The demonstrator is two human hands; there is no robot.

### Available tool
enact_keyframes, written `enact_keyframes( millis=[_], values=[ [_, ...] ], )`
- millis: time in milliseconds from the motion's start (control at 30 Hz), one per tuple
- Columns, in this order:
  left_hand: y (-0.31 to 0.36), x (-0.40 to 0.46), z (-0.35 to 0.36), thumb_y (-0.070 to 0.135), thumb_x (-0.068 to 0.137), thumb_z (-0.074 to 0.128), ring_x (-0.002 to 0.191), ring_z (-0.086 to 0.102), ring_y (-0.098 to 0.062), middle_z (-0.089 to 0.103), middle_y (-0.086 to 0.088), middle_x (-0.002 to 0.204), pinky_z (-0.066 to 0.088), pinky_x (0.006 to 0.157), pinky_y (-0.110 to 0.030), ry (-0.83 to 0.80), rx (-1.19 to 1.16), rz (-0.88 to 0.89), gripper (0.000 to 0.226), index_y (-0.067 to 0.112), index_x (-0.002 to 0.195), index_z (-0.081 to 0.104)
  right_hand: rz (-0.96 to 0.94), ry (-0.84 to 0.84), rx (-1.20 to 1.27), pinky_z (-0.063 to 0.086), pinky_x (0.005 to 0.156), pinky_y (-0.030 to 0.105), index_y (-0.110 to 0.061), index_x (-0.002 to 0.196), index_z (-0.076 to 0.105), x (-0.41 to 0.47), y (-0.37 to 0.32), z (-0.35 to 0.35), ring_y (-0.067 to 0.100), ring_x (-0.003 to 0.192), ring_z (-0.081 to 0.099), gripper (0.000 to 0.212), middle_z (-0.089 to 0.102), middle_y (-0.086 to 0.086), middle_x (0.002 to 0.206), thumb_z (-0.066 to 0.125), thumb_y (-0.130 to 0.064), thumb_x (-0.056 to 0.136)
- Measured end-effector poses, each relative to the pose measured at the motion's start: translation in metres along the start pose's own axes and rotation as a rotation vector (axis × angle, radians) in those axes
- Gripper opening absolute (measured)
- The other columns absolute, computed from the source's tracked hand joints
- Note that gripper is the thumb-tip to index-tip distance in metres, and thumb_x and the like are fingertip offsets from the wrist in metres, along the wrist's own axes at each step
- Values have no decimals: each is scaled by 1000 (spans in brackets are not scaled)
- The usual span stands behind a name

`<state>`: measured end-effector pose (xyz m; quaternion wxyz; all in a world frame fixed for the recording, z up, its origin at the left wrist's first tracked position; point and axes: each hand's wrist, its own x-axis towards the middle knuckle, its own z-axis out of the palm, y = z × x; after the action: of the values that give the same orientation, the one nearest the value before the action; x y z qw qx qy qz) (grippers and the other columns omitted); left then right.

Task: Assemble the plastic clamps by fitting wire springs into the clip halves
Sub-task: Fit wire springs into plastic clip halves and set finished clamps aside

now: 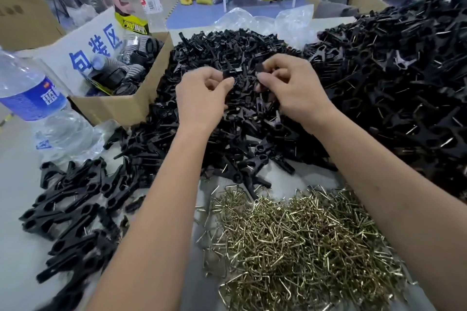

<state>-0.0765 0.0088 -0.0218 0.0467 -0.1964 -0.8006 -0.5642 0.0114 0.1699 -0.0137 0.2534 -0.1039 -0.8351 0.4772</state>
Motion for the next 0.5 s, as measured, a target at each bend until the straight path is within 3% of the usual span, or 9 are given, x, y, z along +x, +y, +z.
enact_keyframes(
  millis=[67,167,233,400,500],
  values=[
    [3,-20,0,26,94,77,70,71,-19,73,-18,84,59,55,-28,-72,-208,-77,11,23,86,69,114,-25,297,42,42,22,-14,105,68,-28,-1,-7,12,56,59,7,72,11,76,61,-17,105],
    [3,-48,2,30,93,78,58,67,-12,72,2,69,51,49,-21,-172,-404,-173,13,21,98,69,295,-92,628,41,41,19,-16,105,69,-65,1,-13,16,59,59,10,71,8,77,59,-14,105],
    [2,-65,5,27,93,78,57,66,-11,72,5,69,51,51,-20,-226,-492,-224,16,17,102,71,380,-136,759,43,43,17,-11,106,70,-84,4,-16,15,60,61,11,73,11,81,60,-12,102],
    [-4,-88,10,11,97,68,84,76,-22,77,-10,88,62,77,-30,-325,-717,-313,14,0,104,73,442,-117,870,53,50,18,1,115,66,-110,10,-17,17,62,67,33,71,14,92,70,-16,86],
    [-3,-92,10,17,90,74,73,75,-20,77,-7,81,62,68,-28,-311,-696,-281,10,8,93,77,434,-65,823,59,53,26,-3,107,70,-116,13,-16,20,65,70,29,71,10,87,74,-17,82]
  ],
)
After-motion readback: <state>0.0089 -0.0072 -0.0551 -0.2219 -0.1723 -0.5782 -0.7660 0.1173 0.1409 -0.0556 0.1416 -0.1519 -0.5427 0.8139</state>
